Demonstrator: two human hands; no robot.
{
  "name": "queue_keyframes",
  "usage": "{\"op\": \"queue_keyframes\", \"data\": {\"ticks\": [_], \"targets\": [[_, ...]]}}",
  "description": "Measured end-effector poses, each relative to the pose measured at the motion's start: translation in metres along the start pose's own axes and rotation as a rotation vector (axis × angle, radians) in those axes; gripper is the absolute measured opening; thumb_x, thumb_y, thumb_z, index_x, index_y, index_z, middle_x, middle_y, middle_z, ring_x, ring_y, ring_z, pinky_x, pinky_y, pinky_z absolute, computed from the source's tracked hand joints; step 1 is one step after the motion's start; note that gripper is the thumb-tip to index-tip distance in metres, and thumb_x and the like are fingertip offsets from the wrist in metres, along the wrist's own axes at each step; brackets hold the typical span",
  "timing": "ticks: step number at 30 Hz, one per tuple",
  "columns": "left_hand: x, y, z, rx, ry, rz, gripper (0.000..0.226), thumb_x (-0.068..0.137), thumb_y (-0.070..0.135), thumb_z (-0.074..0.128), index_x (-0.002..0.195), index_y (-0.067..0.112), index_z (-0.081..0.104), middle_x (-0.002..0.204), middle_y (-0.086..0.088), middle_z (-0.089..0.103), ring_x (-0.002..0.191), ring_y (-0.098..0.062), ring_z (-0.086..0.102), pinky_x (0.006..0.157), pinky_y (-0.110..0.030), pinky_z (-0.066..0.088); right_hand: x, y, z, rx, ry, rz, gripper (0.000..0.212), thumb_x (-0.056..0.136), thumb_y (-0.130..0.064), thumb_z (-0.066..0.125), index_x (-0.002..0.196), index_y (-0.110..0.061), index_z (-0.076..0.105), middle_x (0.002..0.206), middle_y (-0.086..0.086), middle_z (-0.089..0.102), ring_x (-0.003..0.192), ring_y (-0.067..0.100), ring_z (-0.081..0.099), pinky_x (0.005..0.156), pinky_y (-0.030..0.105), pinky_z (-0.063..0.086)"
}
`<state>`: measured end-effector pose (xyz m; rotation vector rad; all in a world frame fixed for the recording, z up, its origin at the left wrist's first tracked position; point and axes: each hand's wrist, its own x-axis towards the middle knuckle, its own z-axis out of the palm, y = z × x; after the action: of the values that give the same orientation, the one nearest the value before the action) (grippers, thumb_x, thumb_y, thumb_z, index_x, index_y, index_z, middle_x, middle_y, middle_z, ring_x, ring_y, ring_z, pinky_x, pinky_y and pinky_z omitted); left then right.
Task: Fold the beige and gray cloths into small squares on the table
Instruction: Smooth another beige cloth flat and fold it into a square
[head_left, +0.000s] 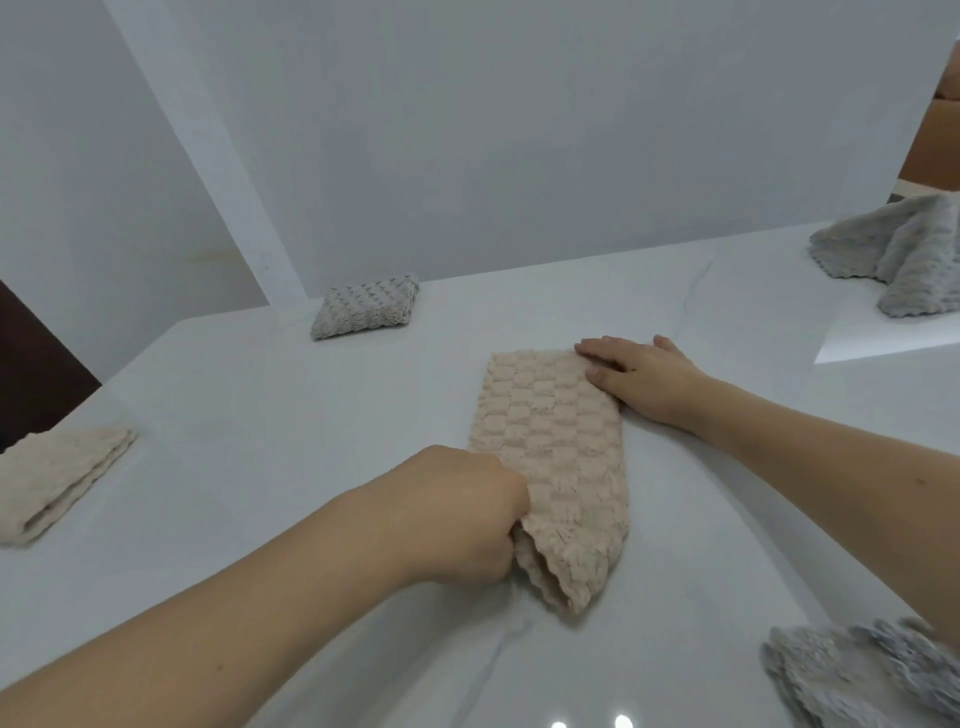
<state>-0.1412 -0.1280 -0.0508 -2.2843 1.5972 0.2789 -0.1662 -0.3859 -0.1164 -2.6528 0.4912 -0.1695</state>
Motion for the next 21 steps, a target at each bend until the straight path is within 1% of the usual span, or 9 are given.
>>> {"op": "queue_keyframes", "data": {"ticks": [4,7,10,11,14,15,16,18,21], "targets": [[0.008,-0.017,-0.016,-0.404,-0.151,-0.041,0.020,0.087,0.022,0.047,0.070,0.013,0.052,0.071,0.001,0.055,0.067,-0.017,0.050,0.063,-0.030,0.043,-0.002,-0.001,-0.003,0.025,0.008,-0.029,0.046,0.094,-0.052,0.046,0.139,-0.041,0.043,0.147,-0.020,0.040,0.138,0.003,0.032,0.119,0.045,0.003],[0.024,-0.043,-0.017,-0.672,-0.050,-0.092,0.022,0.088,0.023,0.051,0.069,0.013,0.051,0.068,0.002,0.050,0.063,-0.013,0.046,0.061,-0.029,0.039,-0.005,-0.001,-0.004,0.117,0.069,-0.038,0.038,0.093,-0.047,0.052,0.128,-0.036,0.048,0.126,-0.018,0.056,0.118,0.005,0.051,0.118,0.043,0.011],[0.046,-0.061,-0.016,-0.916,0.098,-0.147,0.023,0.089,0.027,0.057,0.069,0.017,0.057,0.066,0.005,0.051,0.062,-0.012,0.046,0.062,-0.028,0.039,-0.005,0.000,-0.004,0.285,0.132,-0.050,0.014,0.097,-0.037,0.047,0.101,-0.030,0.059,0.101,-0.019,0.065,0.093,-0.006,0.053,0.116,0.041,0.017],[0.054,-0.064,-0.017,-0.983,0.146,-0.158,0.022,0.089,0.029,0.060,0.073,0.014,0.062,0.067,0.006,0.053,0.062,-0.011,0.048,0.062,-0.026,0.039,-0.004,0.002,-0.003,0.348,0.143,-0.044,0.023,0.099,-0.038,0.043,0.090,-0.029,0.062,0.097,-0.015,0.068,0.092,-0.006,0.055,0.116,0.042,0.019],[0.082,-0.069,-0.015,-1.083,0.308,-0.225,0.021,0.087,0.033,0.067,0.082,0.013,0.069,0.066,0.008,0.061,0.059,-0.006,0.054,0.057,-0.020,0.042,-0.001,0.006,-0.002,0.565,0.131,-0.011,0.051,0.100,-0.049,0.028,0.077,-0.026,0.068,0.104,-0.014,0.070,0.105,-0.002,0.059,0.114,0.039,0.023],[0.091,-0.069,-0.013,-1.098,0.356,-0.254,0.021,0.086,0.032,0.068,0.082,0.012,0.069,0.065,0.007,0.060,0.058,-0.007,0.054,0.055,-0.020,0.041,-0.002,0.006,-0.003,0.592,0.126,0.012,0.060,0.100,-0.054,0.024,0.074,-0.022,0.068,0.098,-0.019,0.069,0.100,-0.005,0.059,0.110,0.033,0.025],[0.100,-0.070,-0.011,-1.111,0.402,-0.282,0.021,0.087,0.031,0.068,0.080,0.011,0.067,0.063,0.006,0.057,0.055,-0.008,0.051,0.052,-0.020,0.040,-0.003,0.005,-0.004,0.597,0.129,0.022,0.066,0.099,-0.059,0.021,0.068,-0.019,0.063,0.080,-0.024,0.066,0.086,-0.009,0.058,0.101,0.028,0.028],[0.116,-0.072,-0.002,-1.142,0.502,-0.331,0.023,0.088,0.030,0.066,0.079,0.009,0.065,0.061,0.006,0.054,0.051,-0.008,0.047,0.049,-0.019,0.038,-0.003,0.003,-0.005,0.542,0.138,0.026,0.062,0.098,-0.060,0.026,0.055,-0.019,0.045,0.050,-0.019,0.051,0.057,-0.004,0.050,0.087,0.031,0.029],[0.132,-0.076,0.012,-1.095,0.605,-0.353,0.027,0.090,0.033,0.063,0.085,0.007,0.065,0.066,0.007,0.057,0.055,-0.007,0.048,0.056,-0.023,0.040,0.001,0.005,-0.002,0.409,0.163,-0.004,0.050,0.097,-0.050,0.043,0.056,-0.021,0.041,0.050,-0.012,0.042,0.054,0.006,0.045,0.104,0.039,0.028]]}}
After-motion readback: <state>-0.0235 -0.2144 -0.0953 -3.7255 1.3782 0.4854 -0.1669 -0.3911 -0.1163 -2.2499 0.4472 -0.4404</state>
